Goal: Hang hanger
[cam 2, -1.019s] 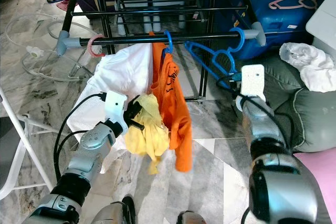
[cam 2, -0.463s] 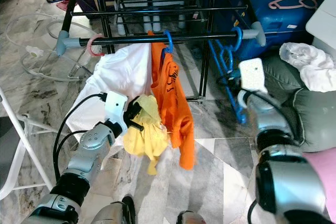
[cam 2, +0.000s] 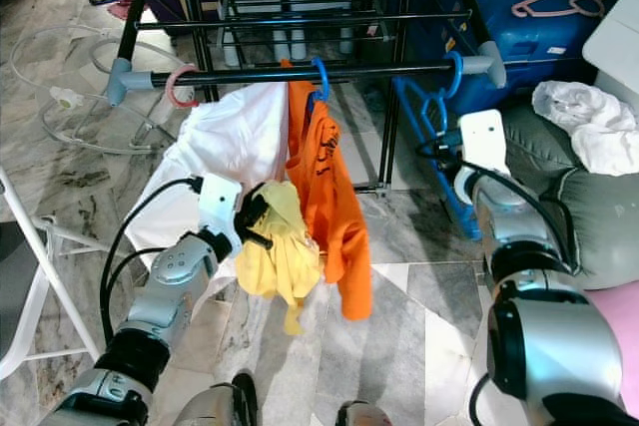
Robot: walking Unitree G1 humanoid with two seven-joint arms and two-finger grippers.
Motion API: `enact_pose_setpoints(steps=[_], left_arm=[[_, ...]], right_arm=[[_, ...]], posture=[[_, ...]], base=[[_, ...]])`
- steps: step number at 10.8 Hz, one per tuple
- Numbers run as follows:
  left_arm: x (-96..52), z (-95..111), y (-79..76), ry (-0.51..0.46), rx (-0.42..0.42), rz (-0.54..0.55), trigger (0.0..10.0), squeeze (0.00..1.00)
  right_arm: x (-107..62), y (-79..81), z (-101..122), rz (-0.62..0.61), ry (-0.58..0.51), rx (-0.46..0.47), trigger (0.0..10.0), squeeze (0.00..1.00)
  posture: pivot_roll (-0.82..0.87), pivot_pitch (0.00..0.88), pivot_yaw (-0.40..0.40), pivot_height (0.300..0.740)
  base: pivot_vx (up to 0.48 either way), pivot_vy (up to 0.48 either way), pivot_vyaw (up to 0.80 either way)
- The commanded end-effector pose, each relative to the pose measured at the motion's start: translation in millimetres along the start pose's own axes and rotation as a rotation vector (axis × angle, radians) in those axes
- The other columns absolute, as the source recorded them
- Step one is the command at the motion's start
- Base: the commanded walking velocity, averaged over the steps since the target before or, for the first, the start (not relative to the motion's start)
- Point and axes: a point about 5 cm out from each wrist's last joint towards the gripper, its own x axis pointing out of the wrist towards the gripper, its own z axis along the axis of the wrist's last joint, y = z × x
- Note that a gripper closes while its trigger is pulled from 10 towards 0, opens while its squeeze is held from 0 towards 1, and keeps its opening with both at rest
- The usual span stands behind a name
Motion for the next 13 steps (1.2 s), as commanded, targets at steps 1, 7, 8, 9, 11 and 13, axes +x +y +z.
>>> enact_pose_setpoints(steps=[1,7,8,9,11,13], left_arm=[[1.1,2.6,0.8,-0.002,0.013,-0.001,10.0,0.00],[1.1,0.2,-0.8,0.005,0.009,0.010,10.0,0.00],[1.1,0.1,-0.3,0.006,0.009,0.013,10.0,0.00],[1.1,0.3,0.5,0.005,0.010,0.016,10.0,0.00],[1.1,1.5,2.1,0.002,0.016,0.025,10.0,0.00],[0.6,1.6,5.6,0.000,0.017,0.064,10.0,0.00]], right_arm=[[1.0,1.9,-1.3,0.010,0.020,0.010,0.0,0.00],[1.6,3.1,-2.4,0.040,0.056,-0.034,0.8,0.00],[1.8,3.5,-2.0,0.040,0.055,-0.035,0.7,0.00],[2.0,4.3,-2.0,0.040,0.052,-0.036,0.3,0.00],[3.1,6.2,8.0,0.038,-0.021,-0.037,0.0,0.00],[0.3,9.6,14.6,0.091,-0.117,-0.100,2.4,0.00]], posture=[[-0.08,0.169,0.024,0.740],[-0.08,0.168,0.006,0.740],[-0.07,0.166,0.006,0.740],[-0.07,0.164,0.007,0.740],[-0.07,0.159,0.014,0.740],[-0.08,0.154,0.022,0.740]], base=[[0.000,0.000,0.00],[0.000,0.000,0.00],[0.000,0.000,0.00],[0.000,0.000,0.00],[0.000,0.000,0.00],[0.000,0.000,0.00]])
